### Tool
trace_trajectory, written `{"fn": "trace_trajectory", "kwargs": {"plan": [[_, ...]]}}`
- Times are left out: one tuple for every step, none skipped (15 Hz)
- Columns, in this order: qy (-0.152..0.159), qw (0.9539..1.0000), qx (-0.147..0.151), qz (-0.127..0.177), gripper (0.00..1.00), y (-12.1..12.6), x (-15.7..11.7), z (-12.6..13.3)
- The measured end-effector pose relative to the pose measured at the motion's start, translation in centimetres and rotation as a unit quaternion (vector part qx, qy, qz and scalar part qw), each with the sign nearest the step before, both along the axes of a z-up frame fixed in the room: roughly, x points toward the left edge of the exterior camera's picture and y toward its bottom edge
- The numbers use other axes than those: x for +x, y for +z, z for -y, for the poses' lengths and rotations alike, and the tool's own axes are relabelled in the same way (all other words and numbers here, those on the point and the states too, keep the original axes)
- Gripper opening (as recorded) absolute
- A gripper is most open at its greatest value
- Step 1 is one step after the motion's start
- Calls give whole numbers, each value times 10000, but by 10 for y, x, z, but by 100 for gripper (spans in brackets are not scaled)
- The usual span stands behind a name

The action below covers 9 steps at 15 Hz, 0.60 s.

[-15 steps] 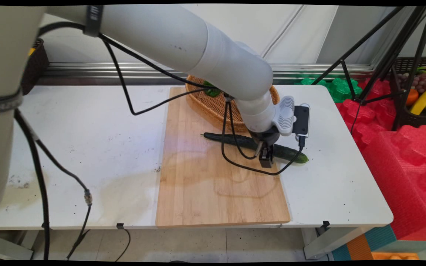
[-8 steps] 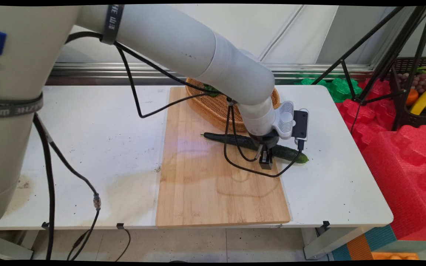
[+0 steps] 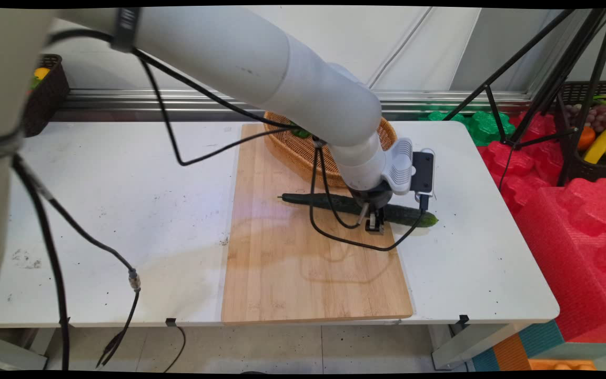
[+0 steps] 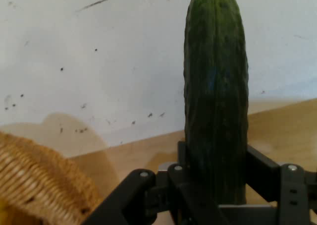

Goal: Place the picked object in the vegetable basket

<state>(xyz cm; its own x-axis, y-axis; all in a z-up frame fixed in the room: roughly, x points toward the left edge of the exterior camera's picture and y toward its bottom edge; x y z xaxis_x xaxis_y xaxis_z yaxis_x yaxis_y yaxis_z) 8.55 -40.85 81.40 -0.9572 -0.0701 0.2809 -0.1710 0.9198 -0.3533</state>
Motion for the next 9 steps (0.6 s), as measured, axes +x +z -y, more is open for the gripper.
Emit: {"fn": "trace_trajectory", "kwargs": {"plan": [[14, 10000, -25, -8, 0, 6, 3, -4], [21, 10000, -50, -19, 0, 14, 8, -10], [17, 10000, -72, -41, 0, 23, 12, -17], [15, 9999, -89, -71, 0, 32, 16, -23], [20, 9999, -112, -117, 0, 43, 21, -30], [45, 9997, -126, -182, 0, 55, 26, -38], [98, 9995, -138, -252, 0, 65, 31, -45], [150, 9993, -147, -301, 0, 72, 34, -49], [239, 9988, -161, -386, 0, 83, 39, -55]]}}
